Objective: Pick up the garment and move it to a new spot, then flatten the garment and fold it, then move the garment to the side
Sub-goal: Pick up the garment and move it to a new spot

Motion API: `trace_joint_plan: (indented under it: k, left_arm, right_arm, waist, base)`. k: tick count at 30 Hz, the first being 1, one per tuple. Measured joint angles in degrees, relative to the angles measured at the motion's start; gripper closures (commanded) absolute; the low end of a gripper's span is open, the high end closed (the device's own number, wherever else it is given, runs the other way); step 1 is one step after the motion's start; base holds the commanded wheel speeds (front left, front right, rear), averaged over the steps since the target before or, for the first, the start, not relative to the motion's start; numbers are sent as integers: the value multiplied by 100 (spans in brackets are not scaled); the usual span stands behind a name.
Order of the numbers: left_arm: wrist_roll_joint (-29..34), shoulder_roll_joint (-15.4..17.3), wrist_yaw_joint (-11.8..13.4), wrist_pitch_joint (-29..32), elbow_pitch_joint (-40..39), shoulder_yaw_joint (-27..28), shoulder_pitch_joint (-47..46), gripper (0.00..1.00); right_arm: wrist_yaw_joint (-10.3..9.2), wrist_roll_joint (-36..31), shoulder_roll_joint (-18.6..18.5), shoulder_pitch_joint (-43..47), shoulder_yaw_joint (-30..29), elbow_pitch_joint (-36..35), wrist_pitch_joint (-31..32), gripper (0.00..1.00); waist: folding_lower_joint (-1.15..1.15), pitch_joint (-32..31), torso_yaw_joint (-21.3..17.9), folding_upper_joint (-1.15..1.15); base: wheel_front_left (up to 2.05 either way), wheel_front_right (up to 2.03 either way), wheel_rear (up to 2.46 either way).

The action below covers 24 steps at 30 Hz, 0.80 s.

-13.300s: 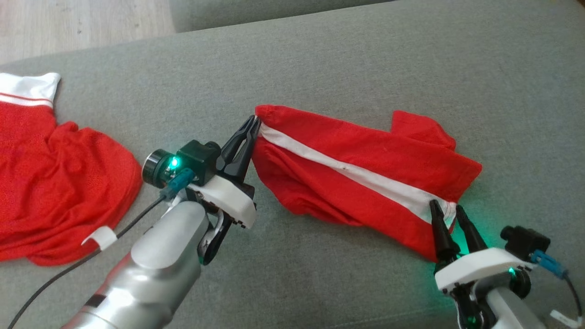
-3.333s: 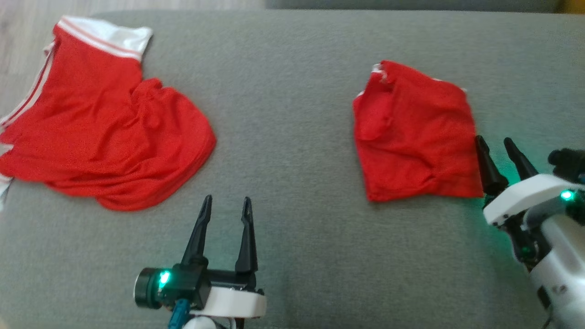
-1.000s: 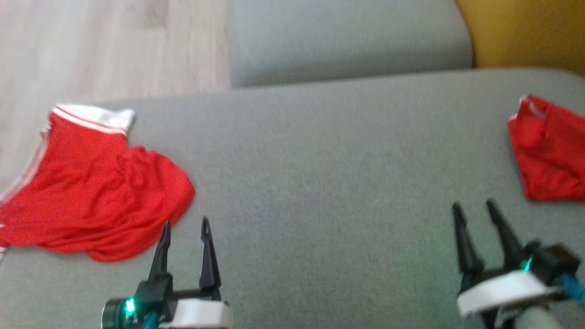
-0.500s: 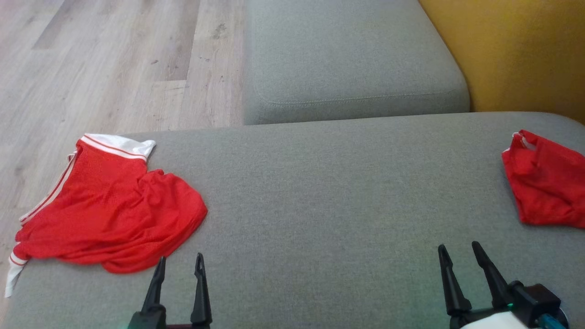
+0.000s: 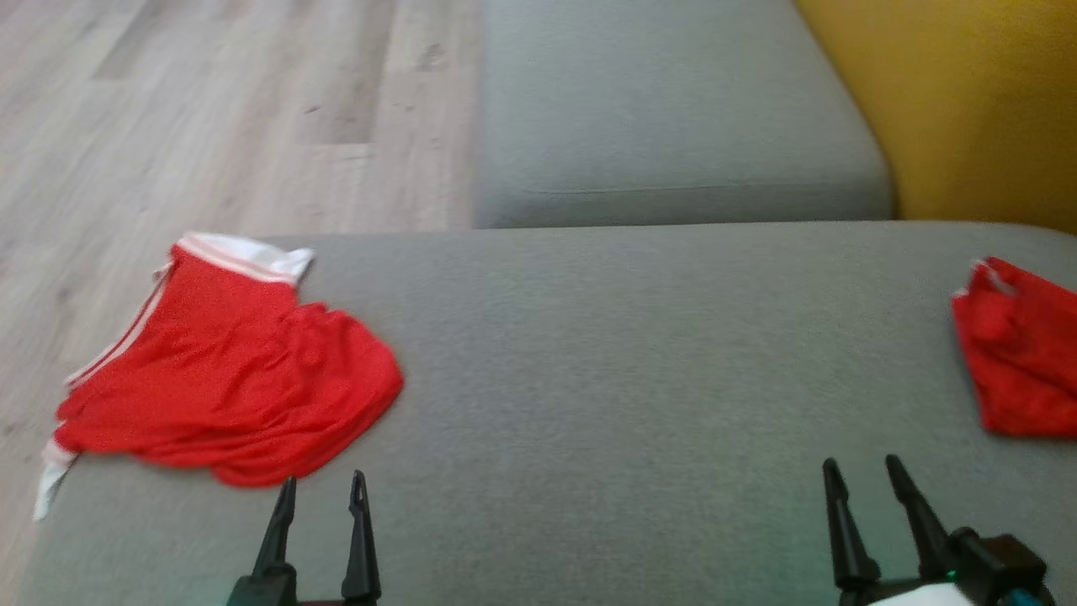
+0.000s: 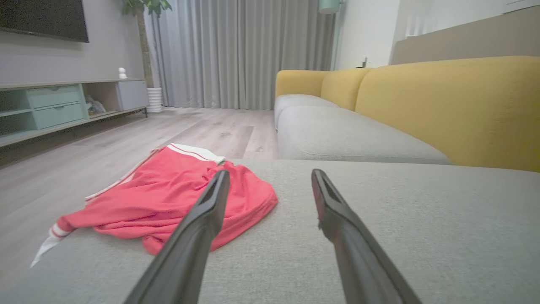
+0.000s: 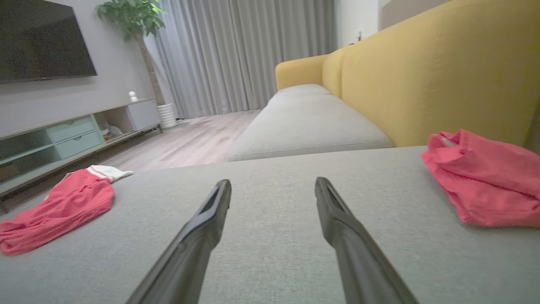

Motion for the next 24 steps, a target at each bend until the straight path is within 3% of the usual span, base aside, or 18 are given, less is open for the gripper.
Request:
trace_joint_plan:
  k: [17, 24]
  left_arm:
    - [252, 13, 0, 0, -246, 795, -18, 0]
    - [557, 169, -96, 0, -385, 936, -928, 0]
  right_arm:
    - [0, 60, 90, 32, 79, -25, 0, 0]
    - [0, 60, -443, -169, 76, -226, 0, 0]
  waist:
    - [0, 397, 1875, 0]
    - [0, 1022, 2222, 0]
  base:
    - [0, 0, 0]
    - [0, 0, 0]
